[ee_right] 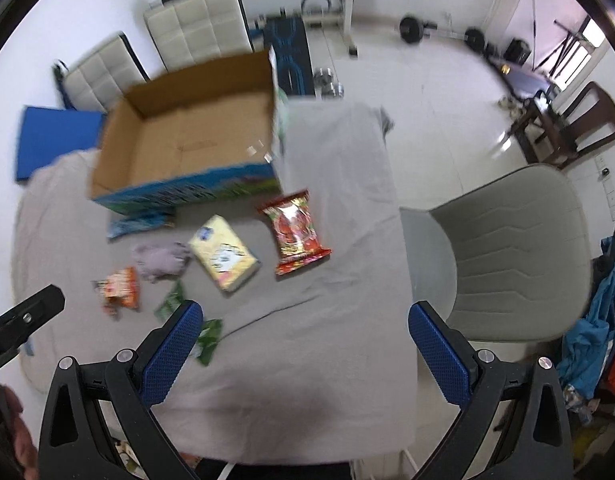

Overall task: Organize soft objects
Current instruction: 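Grasp the yellow tissue pack with the left tool while the right tool grasps the red snack bag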

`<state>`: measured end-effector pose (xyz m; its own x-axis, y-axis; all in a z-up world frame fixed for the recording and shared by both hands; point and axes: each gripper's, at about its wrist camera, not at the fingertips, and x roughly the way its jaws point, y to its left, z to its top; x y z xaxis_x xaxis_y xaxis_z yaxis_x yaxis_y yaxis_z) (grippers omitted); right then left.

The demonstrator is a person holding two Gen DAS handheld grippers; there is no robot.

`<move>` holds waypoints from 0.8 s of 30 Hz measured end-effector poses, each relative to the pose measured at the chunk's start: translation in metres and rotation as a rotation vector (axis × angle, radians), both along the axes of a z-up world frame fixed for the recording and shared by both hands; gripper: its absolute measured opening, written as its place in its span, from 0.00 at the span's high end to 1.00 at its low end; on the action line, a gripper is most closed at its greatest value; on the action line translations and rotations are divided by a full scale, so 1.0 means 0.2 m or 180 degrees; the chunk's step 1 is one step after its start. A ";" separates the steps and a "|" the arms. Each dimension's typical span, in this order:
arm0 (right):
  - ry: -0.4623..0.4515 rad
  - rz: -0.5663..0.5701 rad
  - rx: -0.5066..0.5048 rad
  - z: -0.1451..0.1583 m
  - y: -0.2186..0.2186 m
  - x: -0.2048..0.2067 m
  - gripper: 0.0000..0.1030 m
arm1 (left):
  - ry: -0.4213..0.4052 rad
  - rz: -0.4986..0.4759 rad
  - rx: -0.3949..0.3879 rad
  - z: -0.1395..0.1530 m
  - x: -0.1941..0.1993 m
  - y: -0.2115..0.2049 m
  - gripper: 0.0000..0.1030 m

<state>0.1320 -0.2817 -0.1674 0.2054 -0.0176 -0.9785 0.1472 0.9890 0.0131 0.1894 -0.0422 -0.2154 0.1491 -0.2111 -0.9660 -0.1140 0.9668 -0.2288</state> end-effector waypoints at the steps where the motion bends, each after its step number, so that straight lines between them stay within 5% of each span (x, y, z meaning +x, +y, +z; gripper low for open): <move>1: 0.0083 0.0014 -0.0018 -0.12 -0.01 0.07 0.00 | 0.0147 0.0017 -0.0070 -0.12 0.05 -0.04 0.00; 10: 0.0605 0.0109 0.0180 -0.82 -0.03 0.42 0.05 | 0.0878 0.0330 -0.0254 -0.69 0.24 -0.13 0.00; 15: 0.0794 0.0085 0.0280 -1.03 -0.02 0.52 0.15 | 0.0940 0.0415 -0.0316 -0.81 0.29 -0.13 0.00; 17: 0.0888 0.0061 0.0268 -1.09 -0.03 0.53 0.37 | 0.0957 0.0434 -0.0306 -0.83 0.30 -0.14 0.00; 24: 0.1023 -0.0003 0.0283 -1.13 -0.13 0.45 0.45 | 0.1048 0.0400 -0.0325 -0.93 0.35 -0.24 0.00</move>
<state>0.2229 -0.3070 -0.3939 -0.1138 0.0707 -0.9910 0.1587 0.9859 0.0521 0.2592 -0.0902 -0.4016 -0.1356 -0.3088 -0.9414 -0.3140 0.9146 -0.2548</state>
